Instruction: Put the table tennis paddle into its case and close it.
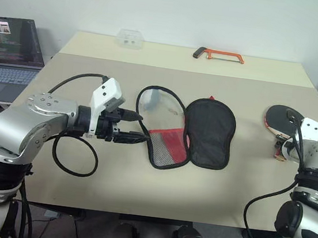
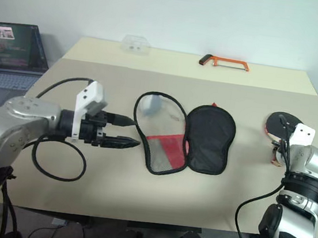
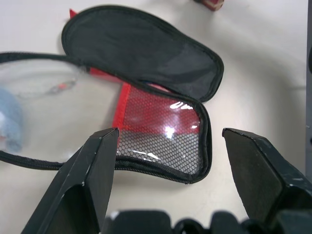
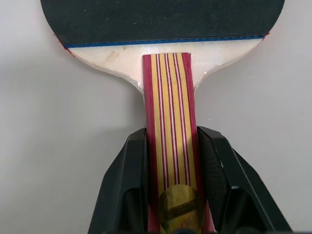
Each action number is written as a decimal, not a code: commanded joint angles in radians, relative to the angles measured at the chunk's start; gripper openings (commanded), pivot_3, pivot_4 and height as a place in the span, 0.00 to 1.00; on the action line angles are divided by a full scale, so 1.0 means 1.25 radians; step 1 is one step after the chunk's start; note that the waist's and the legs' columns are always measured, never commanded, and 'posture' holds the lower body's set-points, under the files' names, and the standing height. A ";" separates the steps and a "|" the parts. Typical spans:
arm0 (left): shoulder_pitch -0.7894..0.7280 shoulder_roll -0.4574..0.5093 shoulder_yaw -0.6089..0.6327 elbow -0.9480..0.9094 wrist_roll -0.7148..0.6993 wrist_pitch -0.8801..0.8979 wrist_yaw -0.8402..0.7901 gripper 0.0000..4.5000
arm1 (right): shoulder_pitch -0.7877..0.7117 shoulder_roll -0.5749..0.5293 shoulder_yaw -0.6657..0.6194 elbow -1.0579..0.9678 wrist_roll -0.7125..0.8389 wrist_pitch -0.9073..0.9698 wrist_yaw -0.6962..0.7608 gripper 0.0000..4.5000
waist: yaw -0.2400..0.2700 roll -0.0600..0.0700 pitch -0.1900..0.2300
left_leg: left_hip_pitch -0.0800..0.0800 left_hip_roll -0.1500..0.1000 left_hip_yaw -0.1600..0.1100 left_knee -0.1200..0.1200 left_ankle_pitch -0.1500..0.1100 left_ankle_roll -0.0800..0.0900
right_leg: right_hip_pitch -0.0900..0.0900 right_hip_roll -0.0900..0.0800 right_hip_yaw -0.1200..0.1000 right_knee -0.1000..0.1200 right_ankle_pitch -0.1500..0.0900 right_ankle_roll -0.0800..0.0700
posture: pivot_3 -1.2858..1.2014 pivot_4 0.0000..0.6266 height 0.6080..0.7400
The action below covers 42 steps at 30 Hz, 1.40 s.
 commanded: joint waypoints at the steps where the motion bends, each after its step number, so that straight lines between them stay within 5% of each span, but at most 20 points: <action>1: -0.035 -0.009 -0.006 0.006 0.012 -0.030 -0.012 0.82 | -0.060 0.007 -0.024 -0.116 0.016 0.062 -0.016 0.25 | 0.000 0.000 0.000 | 0.000 0.000 0.000 0.000 0.000 0.000 | 0.000 0.000 0.000 0.000 0.000 0.000 | 0.52 0.24 1.00; 12: -0.070 -0.029 -0.039 0.054 0.046 -0.068 -0.038 0.82 | -0.084 0.034 0.002 -0.290 0.012 0.174 -0.001 0.25 | 0.005 0.000 0.000 | -0.002 0.000 0.000 0.000 0.000 0.000 | -0.001 0.000 -0.001 -0.001 0.000 0.000 | 0.52 0.24 1.00; 19: -0.077 -0.039 -0.047 0.063 0.051 -0.077 -0.054 0.82 | -0.123 0.200 0.048 -0.501 0.039 0.308 -0.002 0.25 | -0.002 0.001 0.000 | -0.003 0.001 -0.001 -0.001 0.000 0.000 | -0.004 0.001 0.000 0.000 0.000 0.000 | 0.52 0.24 1.00; 29: -0.088 -0.058 -0.062 0.082 0.061 -0.088 -0.072 0.82 | 0.030 0.385 0.217 -0.678 0.063 0.311 -0.035 0.25 | 0.017 0.000 0.000 | -0.013 0.001 -0.002 0.001 0.000 0.000 | -0.011 0.000 -0.002 0.000 0.000 0.000 | 0.52 0.24 1.00; 42: -0.095 -0.068 -0.074 0.087 0.076 -0.085 -0.094 0.82 | 0.179 0.470 0.310 -0.811 0.090 0.311 -0.083 0.25 | 0.006 0.000 0.000 | -0.013 0.001 -0.003 0.001 0.000 0.000 | -0.012 0.001 -0.002 0.001 0.000 0.000 | 0.52 0.24 1.00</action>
